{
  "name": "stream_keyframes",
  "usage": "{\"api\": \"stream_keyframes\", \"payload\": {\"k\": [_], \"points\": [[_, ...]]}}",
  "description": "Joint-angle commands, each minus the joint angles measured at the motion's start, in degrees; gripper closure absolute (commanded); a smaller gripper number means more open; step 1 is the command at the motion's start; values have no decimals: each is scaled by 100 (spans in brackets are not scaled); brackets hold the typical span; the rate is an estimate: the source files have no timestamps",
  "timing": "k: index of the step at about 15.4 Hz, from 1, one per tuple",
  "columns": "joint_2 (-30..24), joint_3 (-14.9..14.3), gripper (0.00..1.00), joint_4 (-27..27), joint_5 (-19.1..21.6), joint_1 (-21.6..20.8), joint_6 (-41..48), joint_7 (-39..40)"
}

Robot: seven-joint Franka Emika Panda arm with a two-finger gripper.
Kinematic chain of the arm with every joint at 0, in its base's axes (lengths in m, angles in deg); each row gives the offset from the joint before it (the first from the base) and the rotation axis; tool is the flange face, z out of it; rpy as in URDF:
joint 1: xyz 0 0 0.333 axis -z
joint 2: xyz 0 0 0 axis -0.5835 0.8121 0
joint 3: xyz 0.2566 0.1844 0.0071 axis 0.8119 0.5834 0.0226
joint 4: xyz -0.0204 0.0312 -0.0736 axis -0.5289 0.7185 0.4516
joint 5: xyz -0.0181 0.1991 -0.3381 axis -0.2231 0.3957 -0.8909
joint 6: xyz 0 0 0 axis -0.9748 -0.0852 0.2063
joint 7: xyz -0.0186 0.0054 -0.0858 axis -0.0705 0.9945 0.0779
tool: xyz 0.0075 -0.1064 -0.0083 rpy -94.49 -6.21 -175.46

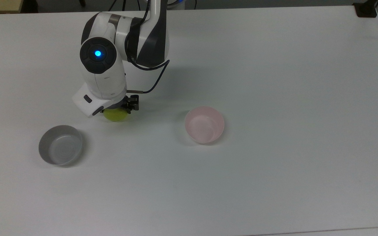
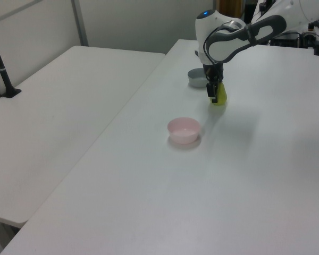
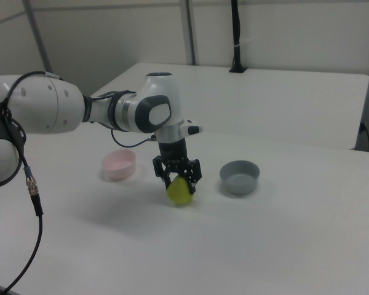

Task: Place the pear in the bowl
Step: 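Lift the pear and carry it over the pale pink bowl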

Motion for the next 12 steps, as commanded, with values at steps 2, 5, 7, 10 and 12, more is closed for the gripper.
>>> {"api": "stream_keyframes", "payload": {"k": [2, 5, 7, 10, 12], "points": [[-480, -68, 70, 144, -14, 9, 68, 210], [-884, -138, 70, 118, 13, -17, 245, 202], [-1043, -164, 70, 109, 21, -61, 393, 184], [-1035, -278, 70, -22, 135, -341, 394, 62], [-1026, -384, 70, -67, 302, -709, 359, -96]]}}
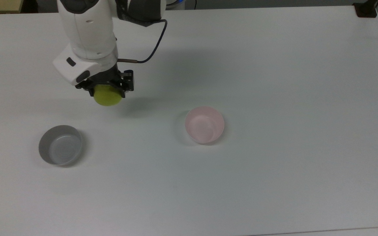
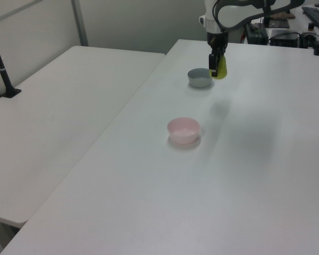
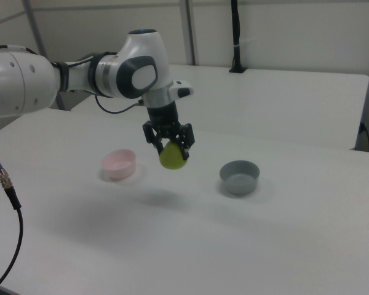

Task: Place the pear in the bowl
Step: 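Lift the pear and carry it over the pale pink bowl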

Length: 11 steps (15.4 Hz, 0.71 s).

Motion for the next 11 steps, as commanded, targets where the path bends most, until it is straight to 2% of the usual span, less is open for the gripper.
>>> {"api": "stream_keyframes", "payload": {"k": [1, 6, 8, 11], "points": [[-29, -282, 69, -1, 306, -867, -12, -292], [199, -308, 67, -106, 509, -1887, -537, -1083], [357, -308, 64, -124, 501, -2074, -793, -1294], [638, -291, 61, -124, 492, -2118, -1057, -1339]]}}
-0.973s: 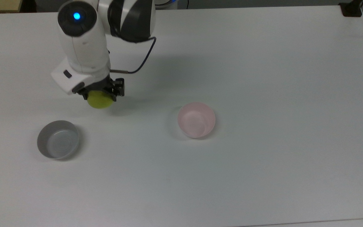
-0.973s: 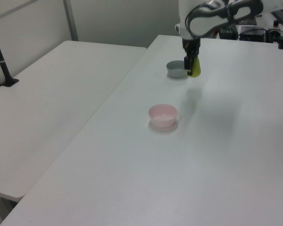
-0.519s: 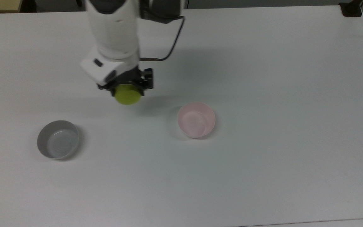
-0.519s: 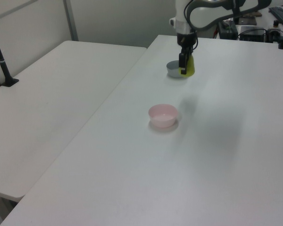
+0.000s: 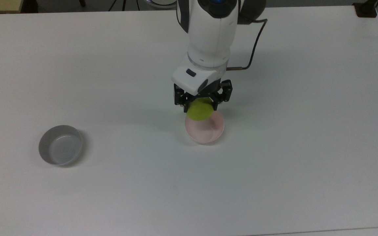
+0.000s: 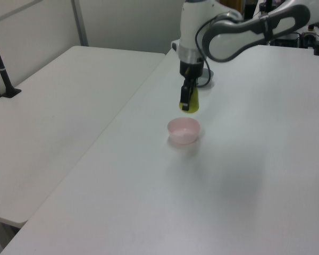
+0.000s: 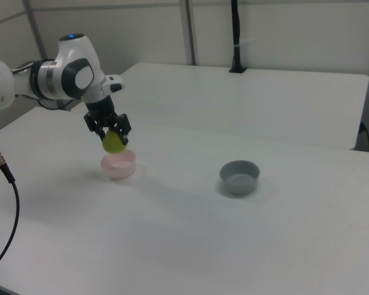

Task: Place the pear in the bowl
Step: 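Lower the pear into the pink bowl and open the gripper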

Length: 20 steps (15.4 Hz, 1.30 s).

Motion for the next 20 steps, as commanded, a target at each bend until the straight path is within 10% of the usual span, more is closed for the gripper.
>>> {"api": "stream_keyframes", "payload": {"k": [1, 7, 10, 20], "points": [[425, -181, 59, -75, 103, -191, -376, -50], [830, -190, 31, -67, 77, -358, -596, -199], [883, -190, 0, -67, 59, -358, -596, -200], [-337, -163, 0, 3, 77, 10, 421, -147]]}}
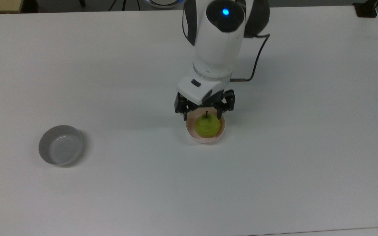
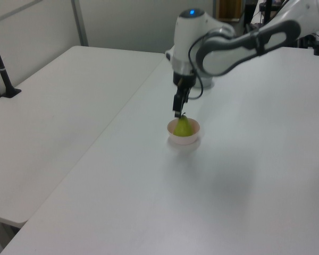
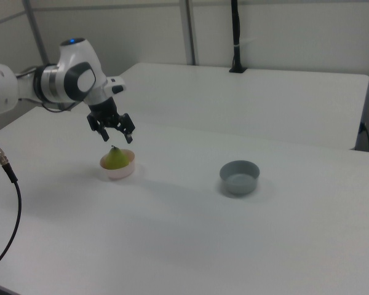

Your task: Place the pear in the bowl

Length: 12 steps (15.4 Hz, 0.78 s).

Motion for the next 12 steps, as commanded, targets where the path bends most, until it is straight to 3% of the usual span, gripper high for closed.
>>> {"api": "stream_keyframes", "payload": {"k": [1, 5, 8, 12], "points": [[-784, 25, 0, 276, 77, 218, 802, 42], [-1629, 165, 0, 575, 68, 867, 2042, 394], [-2060, 578, 0, 830, -54, 1851, 2070, 551], [-2254, 842, 0, 1033, -424, 2529, 2070, 596]]}}
